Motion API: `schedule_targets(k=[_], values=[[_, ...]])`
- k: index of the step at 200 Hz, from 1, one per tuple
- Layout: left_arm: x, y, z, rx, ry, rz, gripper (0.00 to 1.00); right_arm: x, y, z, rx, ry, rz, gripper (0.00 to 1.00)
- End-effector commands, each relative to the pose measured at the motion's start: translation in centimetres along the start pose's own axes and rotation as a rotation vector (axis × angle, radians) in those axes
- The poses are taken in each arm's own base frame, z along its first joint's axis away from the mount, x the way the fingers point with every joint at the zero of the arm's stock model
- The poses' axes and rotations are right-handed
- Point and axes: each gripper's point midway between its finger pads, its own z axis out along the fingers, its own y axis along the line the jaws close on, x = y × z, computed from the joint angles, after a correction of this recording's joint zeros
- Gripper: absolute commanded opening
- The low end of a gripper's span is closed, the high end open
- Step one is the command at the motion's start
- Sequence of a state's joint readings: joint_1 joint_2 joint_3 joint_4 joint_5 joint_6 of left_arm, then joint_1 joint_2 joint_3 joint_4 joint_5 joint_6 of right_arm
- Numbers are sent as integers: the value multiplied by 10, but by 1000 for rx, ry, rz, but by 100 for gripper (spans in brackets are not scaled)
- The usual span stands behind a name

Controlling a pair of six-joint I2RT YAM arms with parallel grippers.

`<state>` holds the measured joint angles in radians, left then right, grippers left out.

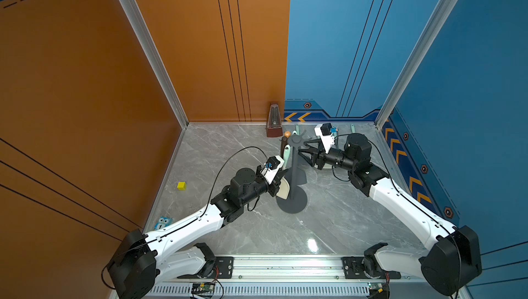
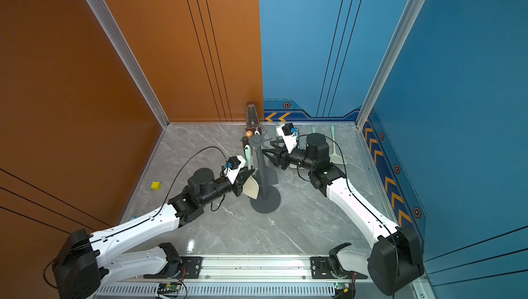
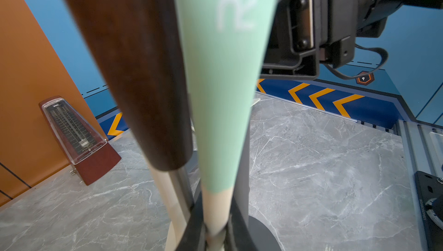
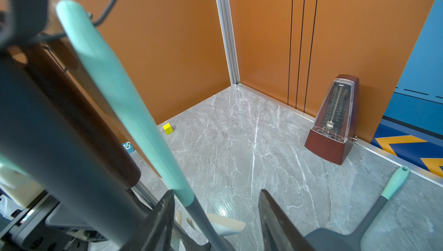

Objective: Take the spatula off the kitchen utensil rack
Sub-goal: Take off the spatula from the rack.

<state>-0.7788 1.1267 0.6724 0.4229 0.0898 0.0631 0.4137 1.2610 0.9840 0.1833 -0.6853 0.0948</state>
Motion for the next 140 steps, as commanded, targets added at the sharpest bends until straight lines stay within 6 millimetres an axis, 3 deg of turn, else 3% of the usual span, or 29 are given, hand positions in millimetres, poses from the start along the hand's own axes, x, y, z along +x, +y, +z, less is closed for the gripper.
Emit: schedule_targets(k=[1, 97, 140], values=[[-52, 1, -3, 6, -156, 4, 9, 6, 7, 1, -33, 20, -26, 57], [-44, -2, 1, 16, -135, -15, 10, 9, -4, 24, -99, 17, -37, 56], [-43, -4, 2, 20, -130, -20, 10, 1, -11, 30, -89, -20, -57, 46]])
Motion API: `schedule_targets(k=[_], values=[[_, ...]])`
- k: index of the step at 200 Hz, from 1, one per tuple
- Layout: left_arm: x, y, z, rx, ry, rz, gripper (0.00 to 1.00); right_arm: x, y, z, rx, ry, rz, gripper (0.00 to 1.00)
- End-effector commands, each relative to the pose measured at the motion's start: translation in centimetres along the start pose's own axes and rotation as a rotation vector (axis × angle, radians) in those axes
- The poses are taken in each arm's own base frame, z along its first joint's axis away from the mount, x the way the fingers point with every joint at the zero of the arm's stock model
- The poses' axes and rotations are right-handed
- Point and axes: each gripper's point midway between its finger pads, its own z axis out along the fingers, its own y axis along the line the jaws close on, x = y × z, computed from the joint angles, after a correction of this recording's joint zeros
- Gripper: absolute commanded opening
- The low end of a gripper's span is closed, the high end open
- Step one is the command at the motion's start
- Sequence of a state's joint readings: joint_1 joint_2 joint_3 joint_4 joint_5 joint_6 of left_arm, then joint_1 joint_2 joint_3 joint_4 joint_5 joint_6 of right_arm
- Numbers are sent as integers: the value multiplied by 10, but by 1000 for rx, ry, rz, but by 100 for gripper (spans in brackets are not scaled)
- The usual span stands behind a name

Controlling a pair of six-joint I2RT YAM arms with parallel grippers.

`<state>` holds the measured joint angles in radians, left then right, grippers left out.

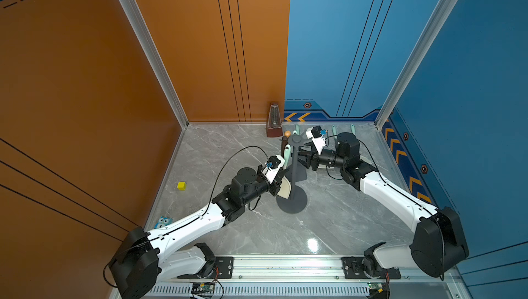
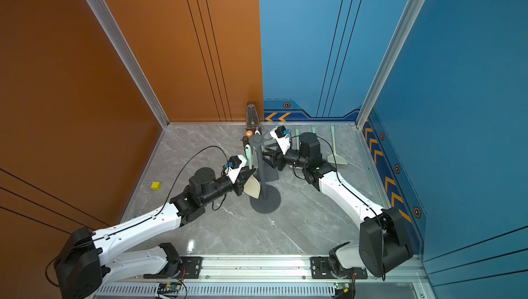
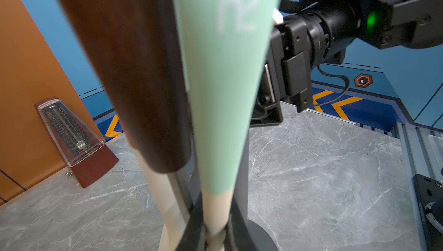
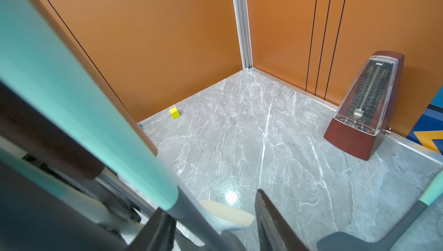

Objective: Take the spatula off the kitchen utensil rack
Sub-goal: Take off the spatula from the rack.

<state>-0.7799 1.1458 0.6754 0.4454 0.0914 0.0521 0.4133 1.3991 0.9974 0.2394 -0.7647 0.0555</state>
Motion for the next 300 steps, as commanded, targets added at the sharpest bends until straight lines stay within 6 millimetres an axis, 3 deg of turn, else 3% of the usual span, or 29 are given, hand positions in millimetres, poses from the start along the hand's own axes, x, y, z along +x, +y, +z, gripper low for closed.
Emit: schedule_targets(k=[1, 113, 206, 300], values=[[-42, -4, -1, 19, -123, -9, 10, -29, -1, 1, -13, -77, -63, 46], [-38, -5, -1, 20, -116, -10, 10, -36, -8, -10, 68, -72, -107, 7], [-38, -5, -7, 11, -123, -10, 10, -34, -28, -32, 204, -51, -113, 0], [-34, -4, -6, 8, -114, -1, 10, -17, -38, -99, 247, 97, 22, 0]])
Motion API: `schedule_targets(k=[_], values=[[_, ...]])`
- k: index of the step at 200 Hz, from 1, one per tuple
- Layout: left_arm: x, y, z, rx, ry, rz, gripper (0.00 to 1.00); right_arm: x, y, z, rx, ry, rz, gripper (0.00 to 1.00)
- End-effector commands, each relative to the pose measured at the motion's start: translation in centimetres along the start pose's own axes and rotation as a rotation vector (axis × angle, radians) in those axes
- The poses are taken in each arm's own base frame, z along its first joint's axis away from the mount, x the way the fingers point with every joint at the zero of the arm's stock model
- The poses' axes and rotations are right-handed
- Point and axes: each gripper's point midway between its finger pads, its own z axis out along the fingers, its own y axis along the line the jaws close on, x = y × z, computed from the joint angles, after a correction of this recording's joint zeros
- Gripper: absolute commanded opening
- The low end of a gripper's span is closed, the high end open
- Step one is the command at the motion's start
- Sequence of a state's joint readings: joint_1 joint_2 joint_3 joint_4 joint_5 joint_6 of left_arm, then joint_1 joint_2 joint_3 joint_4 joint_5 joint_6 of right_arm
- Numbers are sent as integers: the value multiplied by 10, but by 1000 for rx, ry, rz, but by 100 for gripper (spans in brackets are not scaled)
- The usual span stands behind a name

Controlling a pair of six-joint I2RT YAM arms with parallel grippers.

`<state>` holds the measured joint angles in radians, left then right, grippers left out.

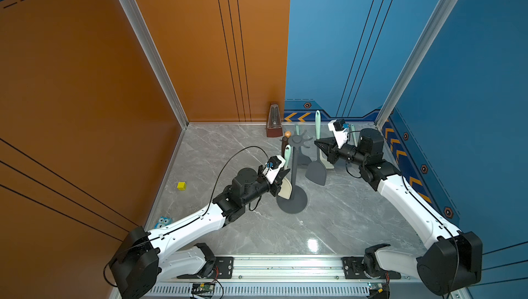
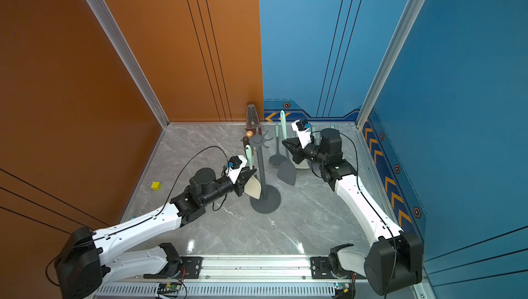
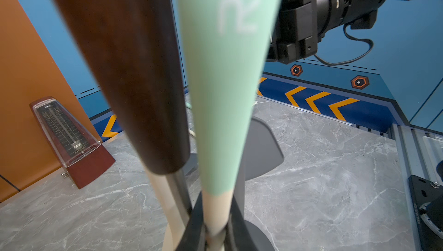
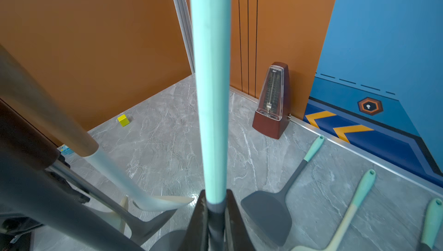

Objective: Take the spatula off the kitchen utensil rack
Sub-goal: Take off the spatula from the rack, then place the spatula at the center of the board.

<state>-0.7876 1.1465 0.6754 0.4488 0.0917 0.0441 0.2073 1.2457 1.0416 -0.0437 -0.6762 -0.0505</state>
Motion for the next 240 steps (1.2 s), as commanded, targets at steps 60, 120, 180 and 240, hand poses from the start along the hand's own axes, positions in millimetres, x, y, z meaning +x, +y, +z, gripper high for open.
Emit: schedule_targets(k=[60, 120, 180, 240], values=[[-31, -3, -5, 9, -104, 11, 10, 4, -6, -47, -8, 115, 121, 0], [-32, -5, -6, 18, -109, 25, 10, 12, 2, -38, -69, 156, 314, 0], [-31, -6, -10, 27, -112, 47, 11, 64, 17, -46, -21, 292, 487, 0], [-28, -9, -8, 47, -102, 50, 11, 130, 22, -53, 57, 413, 644, 0]])
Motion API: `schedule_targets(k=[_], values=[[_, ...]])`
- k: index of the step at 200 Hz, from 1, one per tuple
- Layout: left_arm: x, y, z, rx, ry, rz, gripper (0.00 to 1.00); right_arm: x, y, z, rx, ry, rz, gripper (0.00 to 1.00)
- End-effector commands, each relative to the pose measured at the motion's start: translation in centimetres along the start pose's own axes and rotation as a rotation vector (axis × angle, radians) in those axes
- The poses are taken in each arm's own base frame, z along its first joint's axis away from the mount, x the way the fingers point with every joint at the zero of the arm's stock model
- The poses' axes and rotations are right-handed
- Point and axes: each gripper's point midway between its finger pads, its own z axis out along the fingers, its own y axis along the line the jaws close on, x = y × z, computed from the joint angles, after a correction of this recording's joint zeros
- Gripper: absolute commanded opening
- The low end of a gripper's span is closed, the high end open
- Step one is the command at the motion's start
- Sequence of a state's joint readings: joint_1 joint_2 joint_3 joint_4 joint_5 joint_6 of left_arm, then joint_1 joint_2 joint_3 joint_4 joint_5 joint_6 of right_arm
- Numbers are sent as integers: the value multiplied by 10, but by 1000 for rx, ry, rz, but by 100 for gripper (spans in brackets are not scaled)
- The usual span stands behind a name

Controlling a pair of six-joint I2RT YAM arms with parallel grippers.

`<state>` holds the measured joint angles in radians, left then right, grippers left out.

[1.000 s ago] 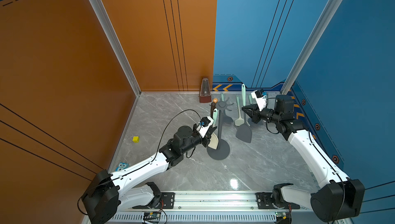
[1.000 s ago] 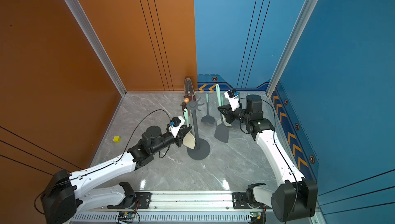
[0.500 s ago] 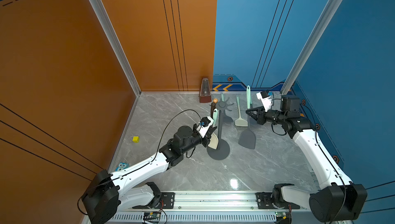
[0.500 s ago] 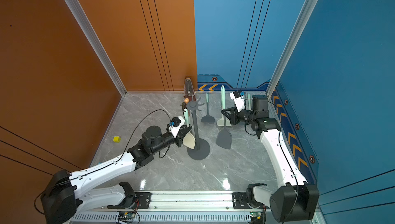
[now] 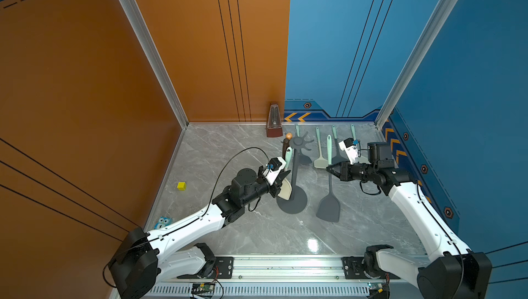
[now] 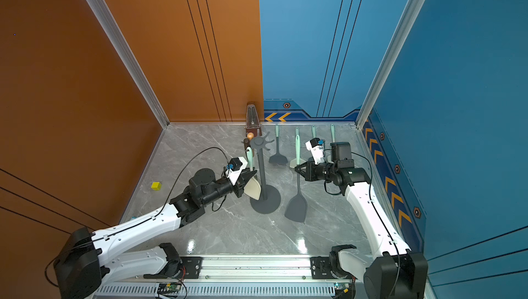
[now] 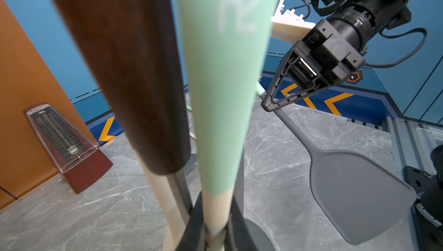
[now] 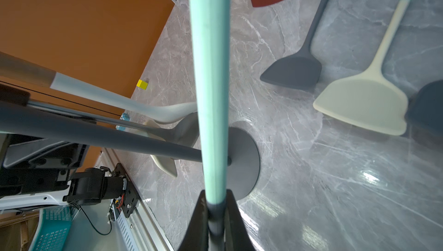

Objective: Take the spatula off the kitchen utensil rack
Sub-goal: Place the spatula at the center of the board.

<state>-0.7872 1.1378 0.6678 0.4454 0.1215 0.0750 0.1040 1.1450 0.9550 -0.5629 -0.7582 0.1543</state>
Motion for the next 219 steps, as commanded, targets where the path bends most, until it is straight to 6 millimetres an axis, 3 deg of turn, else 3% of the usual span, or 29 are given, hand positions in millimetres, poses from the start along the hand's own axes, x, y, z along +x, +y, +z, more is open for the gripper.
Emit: schedule_targets(k=[1, 77, 219], values=[[-29, -3, -6, 16, -103, 20, 11, 22, -7, 5, 30, 50, 88, 0], [-24, -3, -3, 15, -89, 16, 11, 57, -28, 27, 56, 168, 214, 0], [-25, -4, -8, 16, -97, 13, 11, 91, -61, 69, 150, 330, 257, 0]])
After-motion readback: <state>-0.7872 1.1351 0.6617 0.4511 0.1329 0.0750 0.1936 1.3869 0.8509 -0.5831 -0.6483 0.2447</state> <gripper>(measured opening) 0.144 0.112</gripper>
